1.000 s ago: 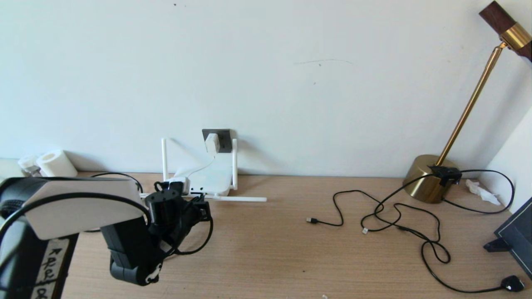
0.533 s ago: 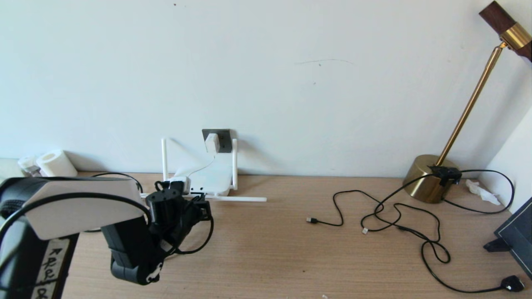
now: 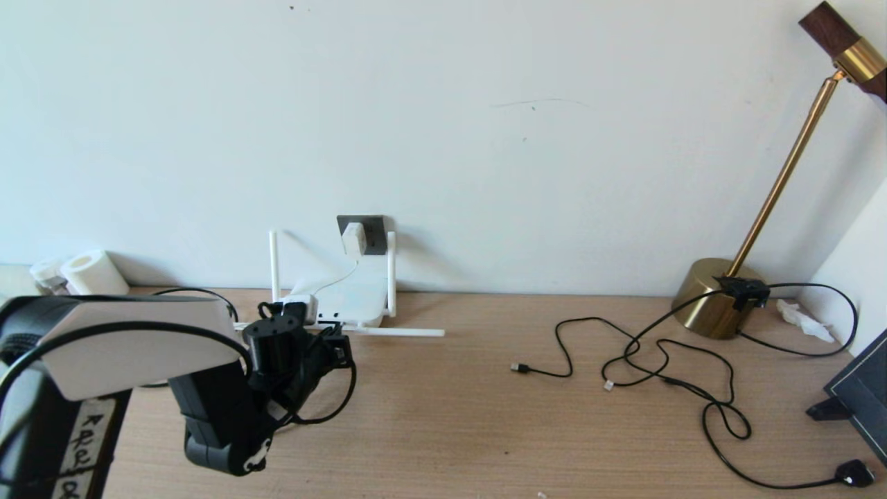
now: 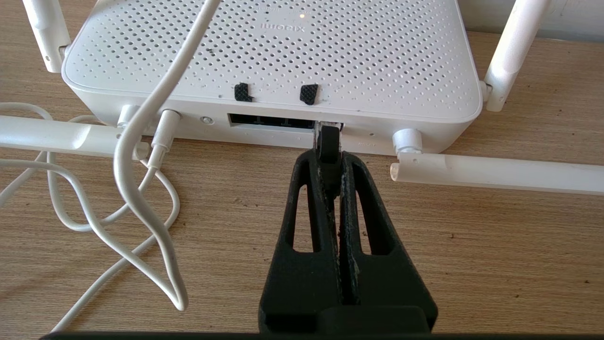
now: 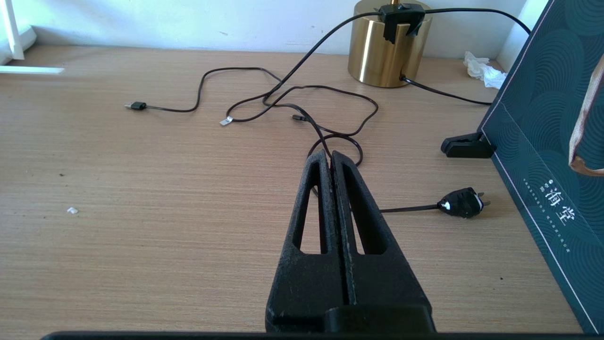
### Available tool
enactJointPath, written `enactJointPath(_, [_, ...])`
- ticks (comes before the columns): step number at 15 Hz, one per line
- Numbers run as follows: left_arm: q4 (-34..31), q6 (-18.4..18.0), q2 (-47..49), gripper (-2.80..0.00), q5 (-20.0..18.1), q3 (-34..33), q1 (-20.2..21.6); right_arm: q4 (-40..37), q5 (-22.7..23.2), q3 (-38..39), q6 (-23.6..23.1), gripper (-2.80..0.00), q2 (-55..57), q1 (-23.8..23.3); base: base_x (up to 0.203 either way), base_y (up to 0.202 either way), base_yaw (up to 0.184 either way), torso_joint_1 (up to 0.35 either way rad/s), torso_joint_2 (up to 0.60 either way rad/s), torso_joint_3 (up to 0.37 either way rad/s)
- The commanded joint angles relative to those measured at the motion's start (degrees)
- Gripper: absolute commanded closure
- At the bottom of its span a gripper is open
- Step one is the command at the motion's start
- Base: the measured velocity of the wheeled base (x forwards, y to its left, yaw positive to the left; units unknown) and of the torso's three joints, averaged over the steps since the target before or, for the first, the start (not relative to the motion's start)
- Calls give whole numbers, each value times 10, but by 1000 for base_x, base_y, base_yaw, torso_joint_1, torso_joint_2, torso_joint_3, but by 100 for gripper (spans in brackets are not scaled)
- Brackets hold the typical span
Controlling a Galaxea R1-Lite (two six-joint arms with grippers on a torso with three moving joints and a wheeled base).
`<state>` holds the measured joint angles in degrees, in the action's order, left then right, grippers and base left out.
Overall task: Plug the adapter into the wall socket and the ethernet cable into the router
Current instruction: Plug cable into router interface
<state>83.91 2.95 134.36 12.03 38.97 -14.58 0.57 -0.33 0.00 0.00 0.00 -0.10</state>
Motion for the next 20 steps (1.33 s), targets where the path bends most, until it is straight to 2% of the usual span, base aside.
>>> enactJointPath(1, [5, 0, 0, 0, 1, 1, 0, 0, 0, 0, 0, 0, 0, 0, 0, 0, 0, 0, 0, 0])
enactJointPath(20, [4, 0, 13, 0, 1, 12, 3, 0, 0, 0, 0, 0, 1, 0, 0, 0, 0, 0, 0, 0])
